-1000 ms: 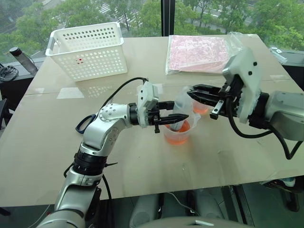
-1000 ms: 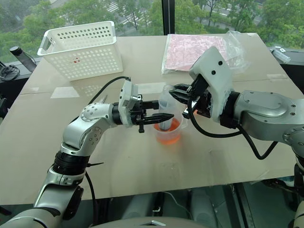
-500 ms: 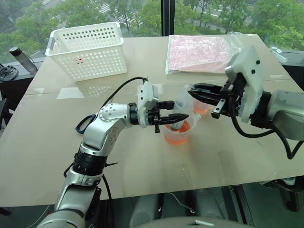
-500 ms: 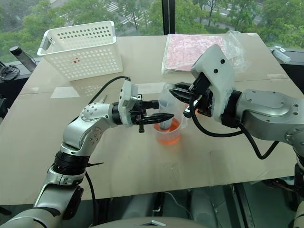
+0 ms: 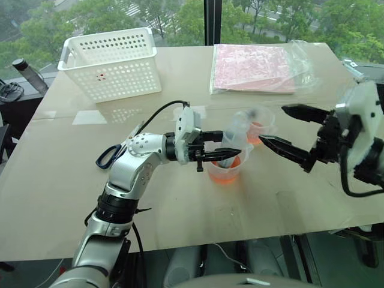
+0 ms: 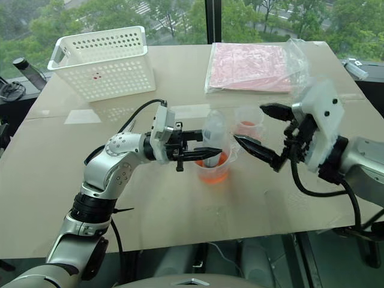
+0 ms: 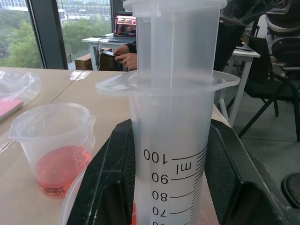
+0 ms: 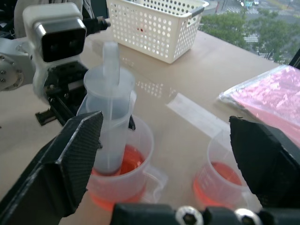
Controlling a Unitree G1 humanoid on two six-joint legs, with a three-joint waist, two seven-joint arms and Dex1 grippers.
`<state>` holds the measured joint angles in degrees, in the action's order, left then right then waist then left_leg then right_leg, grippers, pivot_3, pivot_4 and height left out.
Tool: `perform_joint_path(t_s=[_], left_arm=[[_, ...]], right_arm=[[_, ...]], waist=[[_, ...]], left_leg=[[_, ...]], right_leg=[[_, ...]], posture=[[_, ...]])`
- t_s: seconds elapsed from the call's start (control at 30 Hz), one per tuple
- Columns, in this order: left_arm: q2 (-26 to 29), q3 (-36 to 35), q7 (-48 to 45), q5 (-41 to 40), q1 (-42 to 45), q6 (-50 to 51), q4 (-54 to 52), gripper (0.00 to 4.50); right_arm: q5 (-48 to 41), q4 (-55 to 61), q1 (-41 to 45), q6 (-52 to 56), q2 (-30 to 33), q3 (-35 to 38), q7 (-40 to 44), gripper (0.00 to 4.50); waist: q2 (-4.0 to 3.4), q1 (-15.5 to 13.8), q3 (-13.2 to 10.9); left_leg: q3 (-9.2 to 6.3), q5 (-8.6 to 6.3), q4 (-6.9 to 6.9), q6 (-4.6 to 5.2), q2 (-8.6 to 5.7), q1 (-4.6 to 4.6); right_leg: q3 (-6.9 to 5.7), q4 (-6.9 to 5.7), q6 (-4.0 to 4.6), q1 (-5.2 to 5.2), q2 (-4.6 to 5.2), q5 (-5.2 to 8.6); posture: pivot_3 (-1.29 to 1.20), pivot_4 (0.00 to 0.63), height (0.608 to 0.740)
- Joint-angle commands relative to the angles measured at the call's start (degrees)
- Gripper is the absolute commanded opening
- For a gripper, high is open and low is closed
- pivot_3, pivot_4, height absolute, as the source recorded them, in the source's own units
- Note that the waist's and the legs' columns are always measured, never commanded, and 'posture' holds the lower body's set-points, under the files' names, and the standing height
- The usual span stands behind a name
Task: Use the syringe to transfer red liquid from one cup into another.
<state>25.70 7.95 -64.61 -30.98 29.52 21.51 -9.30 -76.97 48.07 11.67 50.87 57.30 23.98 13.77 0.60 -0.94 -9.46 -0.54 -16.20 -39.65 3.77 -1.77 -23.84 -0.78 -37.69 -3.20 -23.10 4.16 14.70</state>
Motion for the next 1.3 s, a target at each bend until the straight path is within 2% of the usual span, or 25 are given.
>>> perform_joint_path(t_s=[0.03, 0.2, 0.33, 0.53, 0.8, 1.0, 1.2, 1.3], left_arm=[[-0.1, -2.3, 0.0, -1.4, 1.2, -0.9, -0.4, 1.43], [-0.2, -3.9, 0.4, -2.9, 2.6, 0.3, -0.7, 1.43], [-0.4, -5.4, 1.2, -5.2, 4.1, 2.9, -0.8, 1.43], [0.2, -4.5, 0.3, -4.3, 4.4, 2.6, -0.2, 1.43], [-0.4, -5.7, 2.3, -5.8, 6.3, 4.7, -0.4, 1.43], [-4.3, -9.3, 10.2, -11.1, 17.5, 12.0, 2.3, 1.43], [-9.7, -7.9, 12.1, -6.5, 24.8, 5.8, 8.8, 1.43], [-15.3, -5.0, 14.1, 2.5, 29.5, -6.8, 19.9, 1.43]], right_arm=[[3.0, 4.8, -10.8, -3.2, -2.2, 11.4, 6.4, 4.46], [11.4, 9.2, -27.6, -9.3, -9.2, 18.7, 14.6, 4.46], [17.1, 11.6, -38.1, -15.3, -14.7, 21.6, 21.2, 4.46], [24.0, 11.9, -48.2, -26.3, -20.0, 21.0, 31.6, 4.46], [27.4, 11.4, -51.1, -30.8, -20.7, 19.6, 34.0, 4.46], [29.1, 8.7, -50.1, -30.7, -20.2, 19.7, 31.4, 4.46], [28.8, 6.9, -45.6, -29.4, -19.2, 19.3, 25.8, 4.46], [31.0, 4.9, -42.2, -26.7, -18.2, 17.3, 20.9, 4.46]], waist=[[0.0, 0.0, 0.0], [0.0, 0.0, 0.0], [0.0, 0.1, 0.0], [-0.01, 0.2, 0.0], [0.0, 0.1, 0.0], [0.02, -0.2, 0.0], [0.01, 0.1, 0.0], [0.06, -0.1, 0.0]], left_leg=[[0.01, 0.0, 0.08, 0.01, 0.0, 0.02], [0.05, 0.0, 0.11, 0.0, -0.01, 0.08], [0.04, 0.0, 0.1, -0.01, -0.01, 0.17], [0.07, 0.01, 0.1, -0.02, -0.02, 0.26], [0.05, 0.04, 0.1, -0.06, -0.02, 0.37], [0.0, 0.05, 0.06, -0.08, -0.03, 0.33], [0.04, 0.08, 0.01, -0.13, -0.09, 0.34], [0.03, 0.1, 0.01, -0.17, -0.1, 0.35]], right_leg=[[0.01, 0.02, 0.0, 0.0, 0.0, 0.0], [0.05, 0.02, -0.01, 0.02, -0.04, 0.0], [0.06, -0.02, -0.01, 0.07, -0.1, 0.0], [0.11, -0.11, -0.02, 0.1, -0.14, 0.01], [0.11, -0.16, -0.02, 0.17, -0.11, 0.01], [0.07, -0.16, -0.02, 0.17, -0.1, 0.01], [0.1, -0.17, -0.03, 0.18, -0.13, 0.01], [0.07, -0.2, -0.03, 0.19, -0.21, 0.01]], posture=[[0.0, 0.15, 0.74], [0.0, 0.15, 0.74], [0.0, 0.15, 0.74], [0.0, 0.15, 0.74], [0.0, 0.15, 0.74], [0.0, 0.15, 0.74], [0.0, 0.15, 0.74], [0.0, 0.15, 0.74]])
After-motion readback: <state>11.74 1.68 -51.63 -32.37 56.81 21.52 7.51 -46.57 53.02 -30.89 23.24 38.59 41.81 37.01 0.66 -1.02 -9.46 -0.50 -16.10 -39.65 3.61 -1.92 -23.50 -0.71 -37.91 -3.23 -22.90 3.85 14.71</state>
